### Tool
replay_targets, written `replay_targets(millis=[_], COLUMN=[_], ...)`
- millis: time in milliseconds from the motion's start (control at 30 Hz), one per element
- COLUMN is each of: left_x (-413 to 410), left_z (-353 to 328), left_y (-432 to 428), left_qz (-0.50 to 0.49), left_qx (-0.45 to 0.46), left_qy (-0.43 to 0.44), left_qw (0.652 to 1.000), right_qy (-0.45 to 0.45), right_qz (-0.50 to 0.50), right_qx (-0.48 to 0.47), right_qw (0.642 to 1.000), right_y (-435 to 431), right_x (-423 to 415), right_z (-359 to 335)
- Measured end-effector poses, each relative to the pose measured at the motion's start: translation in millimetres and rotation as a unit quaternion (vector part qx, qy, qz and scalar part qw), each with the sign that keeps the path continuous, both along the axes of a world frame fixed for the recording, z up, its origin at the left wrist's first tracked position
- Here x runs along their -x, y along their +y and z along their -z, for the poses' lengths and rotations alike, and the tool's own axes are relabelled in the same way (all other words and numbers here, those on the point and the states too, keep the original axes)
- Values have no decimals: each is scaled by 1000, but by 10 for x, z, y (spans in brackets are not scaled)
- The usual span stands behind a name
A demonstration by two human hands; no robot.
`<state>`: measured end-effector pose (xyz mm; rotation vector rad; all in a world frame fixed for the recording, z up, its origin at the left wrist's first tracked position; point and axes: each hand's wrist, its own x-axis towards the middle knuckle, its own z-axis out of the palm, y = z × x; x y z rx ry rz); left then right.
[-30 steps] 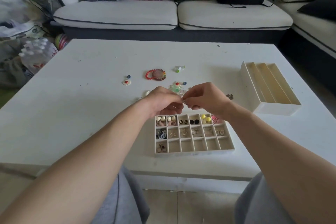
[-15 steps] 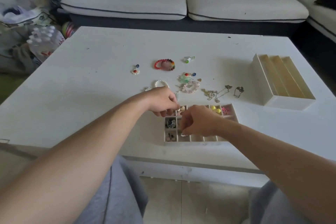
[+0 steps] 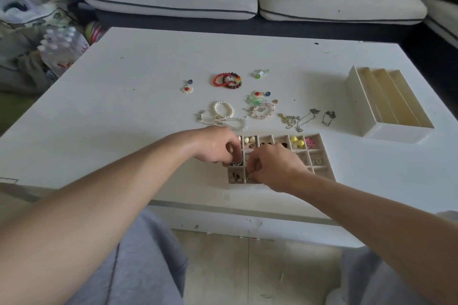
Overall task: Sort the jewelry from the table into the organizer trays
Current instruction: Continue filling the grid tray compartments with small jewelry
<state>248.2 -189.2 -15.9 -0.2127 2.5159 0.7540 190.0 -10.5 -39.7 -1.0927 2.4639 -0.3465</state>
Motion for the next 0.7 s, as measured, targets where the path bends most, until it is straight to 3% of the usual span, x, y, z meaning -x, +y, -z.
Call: replay_targets(millis=[333,700], left_x=[-63,31], left_z=[0,1], left_y=[136,307], left_qz=[44,69], left_qx=[46,47], left_qy=[20,-46], left_qw=[998,995], right_qy=[-45,-97], right_qz=[19,76], right_qx=[53,117], right_qw=[997,985], right_y=[48,104], right_x=[154,281], right_z=[7,-31])
